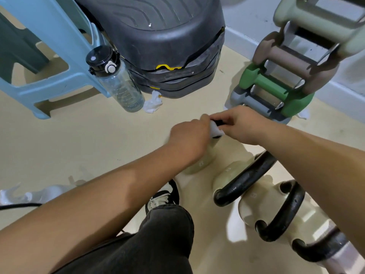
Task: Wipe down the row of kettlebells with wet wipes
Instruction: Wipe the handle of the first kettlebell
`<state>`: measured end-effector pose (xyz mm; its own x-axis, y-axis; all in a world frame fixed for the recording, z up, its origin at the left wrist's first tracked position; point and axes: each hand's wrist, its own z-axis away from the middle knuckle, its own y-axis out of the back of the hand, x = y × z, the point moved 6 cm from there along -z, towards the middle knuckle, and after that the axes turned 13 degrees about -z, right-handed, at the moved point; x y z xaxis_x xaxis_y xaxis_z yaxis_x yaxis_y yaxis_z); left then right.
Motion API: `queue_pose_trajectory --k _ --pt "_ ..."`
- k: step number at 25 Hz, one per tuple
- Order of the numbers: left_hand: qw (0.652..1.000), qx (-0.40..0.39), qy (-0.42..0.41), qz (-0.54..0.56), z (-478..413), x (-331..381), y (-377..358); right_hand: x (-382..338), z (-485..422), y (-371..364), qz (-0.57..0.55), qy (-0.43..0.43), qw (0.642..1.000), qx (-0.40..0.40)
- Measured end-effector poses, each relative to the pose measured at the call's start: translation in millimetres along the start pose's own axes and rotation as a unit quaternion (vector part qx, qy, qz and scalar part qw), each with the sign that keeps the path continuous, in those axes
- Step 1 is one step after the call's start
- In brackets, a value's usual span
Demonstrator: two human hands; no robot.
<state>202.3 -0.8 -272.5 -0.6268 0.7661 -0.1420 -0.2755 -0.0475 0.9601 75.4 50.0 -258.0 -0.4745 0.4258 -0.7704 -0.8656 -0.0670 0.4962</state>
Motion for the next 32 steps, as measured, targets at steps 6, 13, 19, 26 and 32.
queue_pose_trajectory --k 6,13,19,26,32 --pt "0.998 -0.011 -0.017 0.056 4.5 5.6 -5.6 7.3 4.9 4.6 -0.014 -0.028 0.999 0.011" --pt "0.972 0.045 -0.085 -0.214 9.6 39.2 12.6 41.9 16.5 54.7 -0.022 -0.083 0.990 0.108" --pt "0.926 -0.170 -0.186 -0.282 -53.7 87.6 7.4 33.0 10.7 46.5 0.013 -0.068 0.993 0.100" --pt "0.996 -0.020 -0.041 0.074 31.3 -4.0 -10.3 7.5 -9.6 14.6 -0.006 -0.067 0.997 0.025" --pt "0.997 0.053 -0.030 0.053 66.6 -22.7 -26.2 6.9 -0.4 10.1 0.009 -0.075 0.997 -0.030"
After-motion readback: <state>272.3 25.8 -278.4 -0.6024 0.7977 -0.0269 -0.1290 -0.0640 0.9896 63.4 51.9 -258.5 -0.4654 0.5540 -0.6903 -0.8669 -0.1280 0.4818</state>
